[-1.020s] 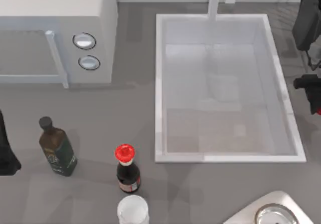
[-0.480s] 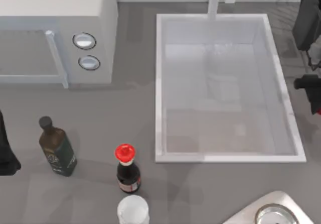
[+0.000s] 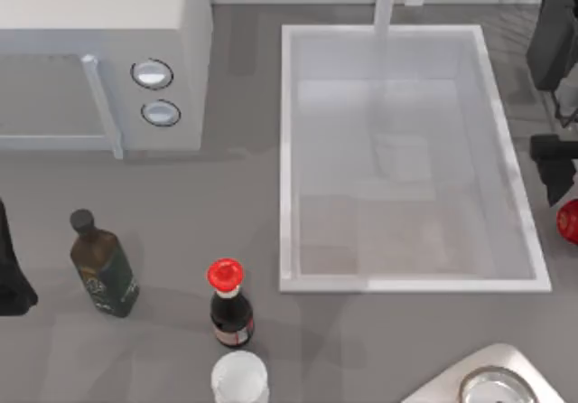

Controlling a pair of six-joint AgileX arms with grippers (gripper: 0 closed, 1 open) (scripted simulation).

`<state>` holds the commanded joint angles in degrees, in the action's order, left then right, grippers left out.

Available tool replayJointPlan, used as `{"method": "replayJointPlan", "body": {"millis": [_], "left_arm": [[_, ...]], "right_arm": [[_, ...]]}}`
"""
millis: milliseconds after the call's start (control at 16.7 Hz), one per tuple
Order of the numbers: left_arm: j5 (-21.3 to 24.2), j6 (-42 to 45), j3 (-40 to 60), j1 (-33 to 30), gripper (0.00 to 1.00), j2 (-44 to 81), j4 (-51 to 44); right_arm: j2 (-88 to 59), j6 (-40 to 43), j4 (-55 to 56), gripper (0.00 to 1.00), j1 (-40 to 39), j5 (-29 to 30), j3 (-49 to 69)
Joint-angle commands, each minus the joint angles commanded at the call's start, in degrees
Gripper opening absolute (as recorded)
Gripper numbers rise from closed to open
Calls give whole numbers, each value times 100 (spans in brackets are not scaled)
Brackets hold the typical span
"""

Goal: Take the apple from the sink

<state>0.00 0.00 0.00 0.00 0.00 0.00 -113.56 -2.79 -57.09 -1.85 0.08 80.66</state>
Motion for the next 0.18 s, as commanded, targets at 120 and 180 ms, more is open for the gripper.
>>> {"method": "replayJointPlan", "body": {"millis": [120,180], "left_arm": [[0,0,0,0,100,0,0],[0,0,0,0,100,0,0]], "right_arm": [[0,0,0,100,0,0,0],[0,0,0,100,0,0,0]]}}
